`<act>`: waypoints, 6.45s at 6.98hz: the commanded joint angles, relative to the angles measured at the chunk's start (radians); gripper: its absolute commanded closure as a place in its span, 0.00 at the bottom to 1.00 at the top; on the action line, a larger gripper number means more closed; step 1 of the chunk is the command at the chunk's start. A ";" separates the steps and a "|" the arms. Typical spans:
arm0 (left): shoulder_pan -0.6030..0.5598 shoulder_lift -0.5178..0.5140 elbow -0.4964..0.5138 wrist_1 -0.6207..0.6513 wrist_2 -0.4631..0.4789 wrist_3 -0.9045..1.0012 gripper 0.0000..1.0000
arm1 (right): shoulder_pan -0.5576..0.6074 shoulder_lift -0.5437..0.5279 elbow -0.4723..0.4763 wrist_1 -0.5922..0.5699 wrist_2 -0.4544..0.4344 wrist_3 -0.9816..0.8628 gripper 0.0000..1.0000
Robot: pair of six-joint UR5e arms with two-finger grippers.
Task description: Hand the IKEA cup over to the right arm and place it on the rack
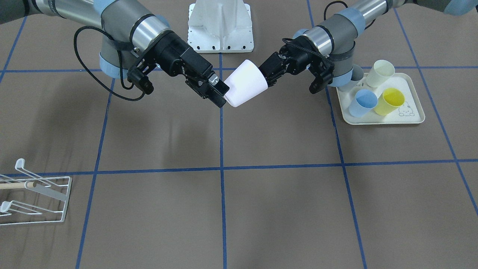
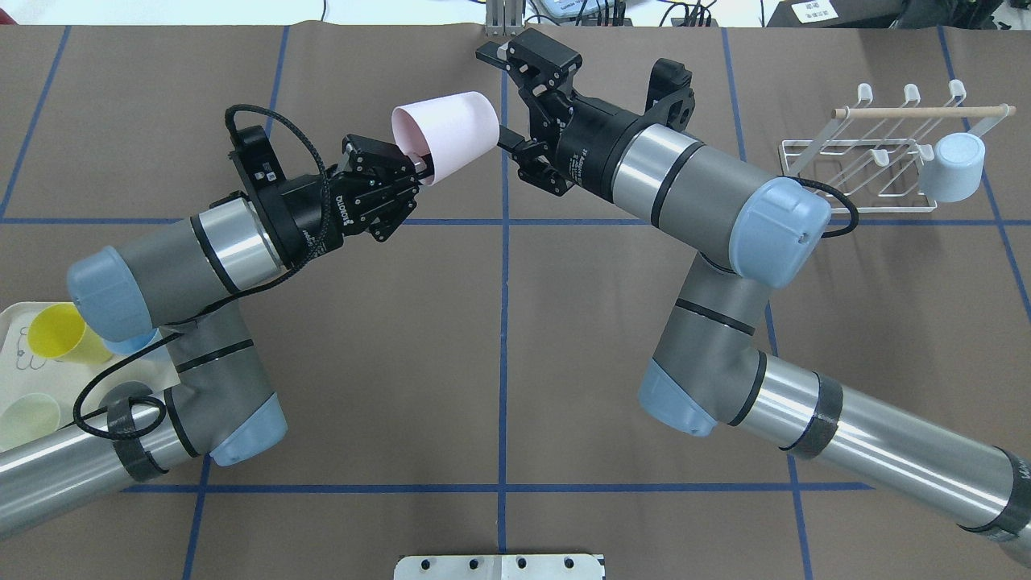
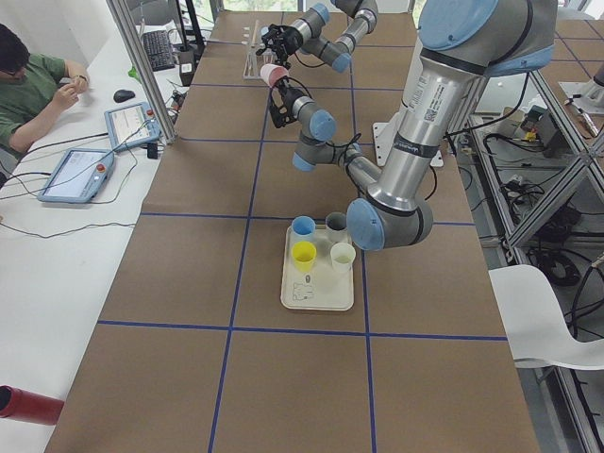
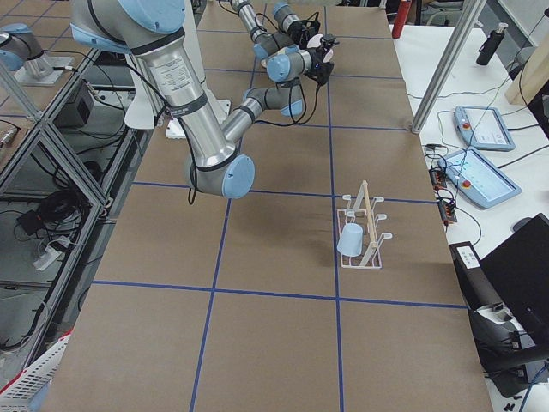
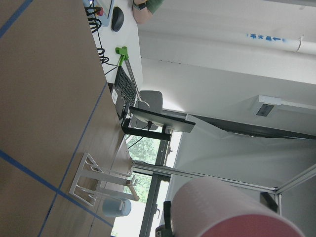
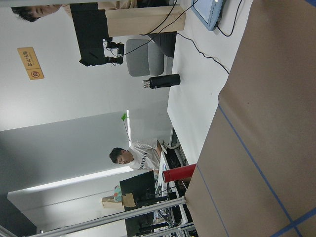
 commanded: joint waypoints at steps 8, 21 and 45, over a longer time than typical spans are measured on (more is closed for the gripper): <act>0.009 -0.014 0.001 0.003 0.003 0.009 1.00 | -0.002 -0.005 -0.011 0.000 0.001 0.000 0.00; 0.017 -0.060 0.026 0.017 0.004 0.007 1.00 | -0.012 -0.003 -0.009 0.002 0.001 0.000 0.00; 0.003 -0.035 0.029 0.057 0.000 0.010 0.00 | 0.205 -0.060 -0.118 0.005 0.007 -0.100 1.00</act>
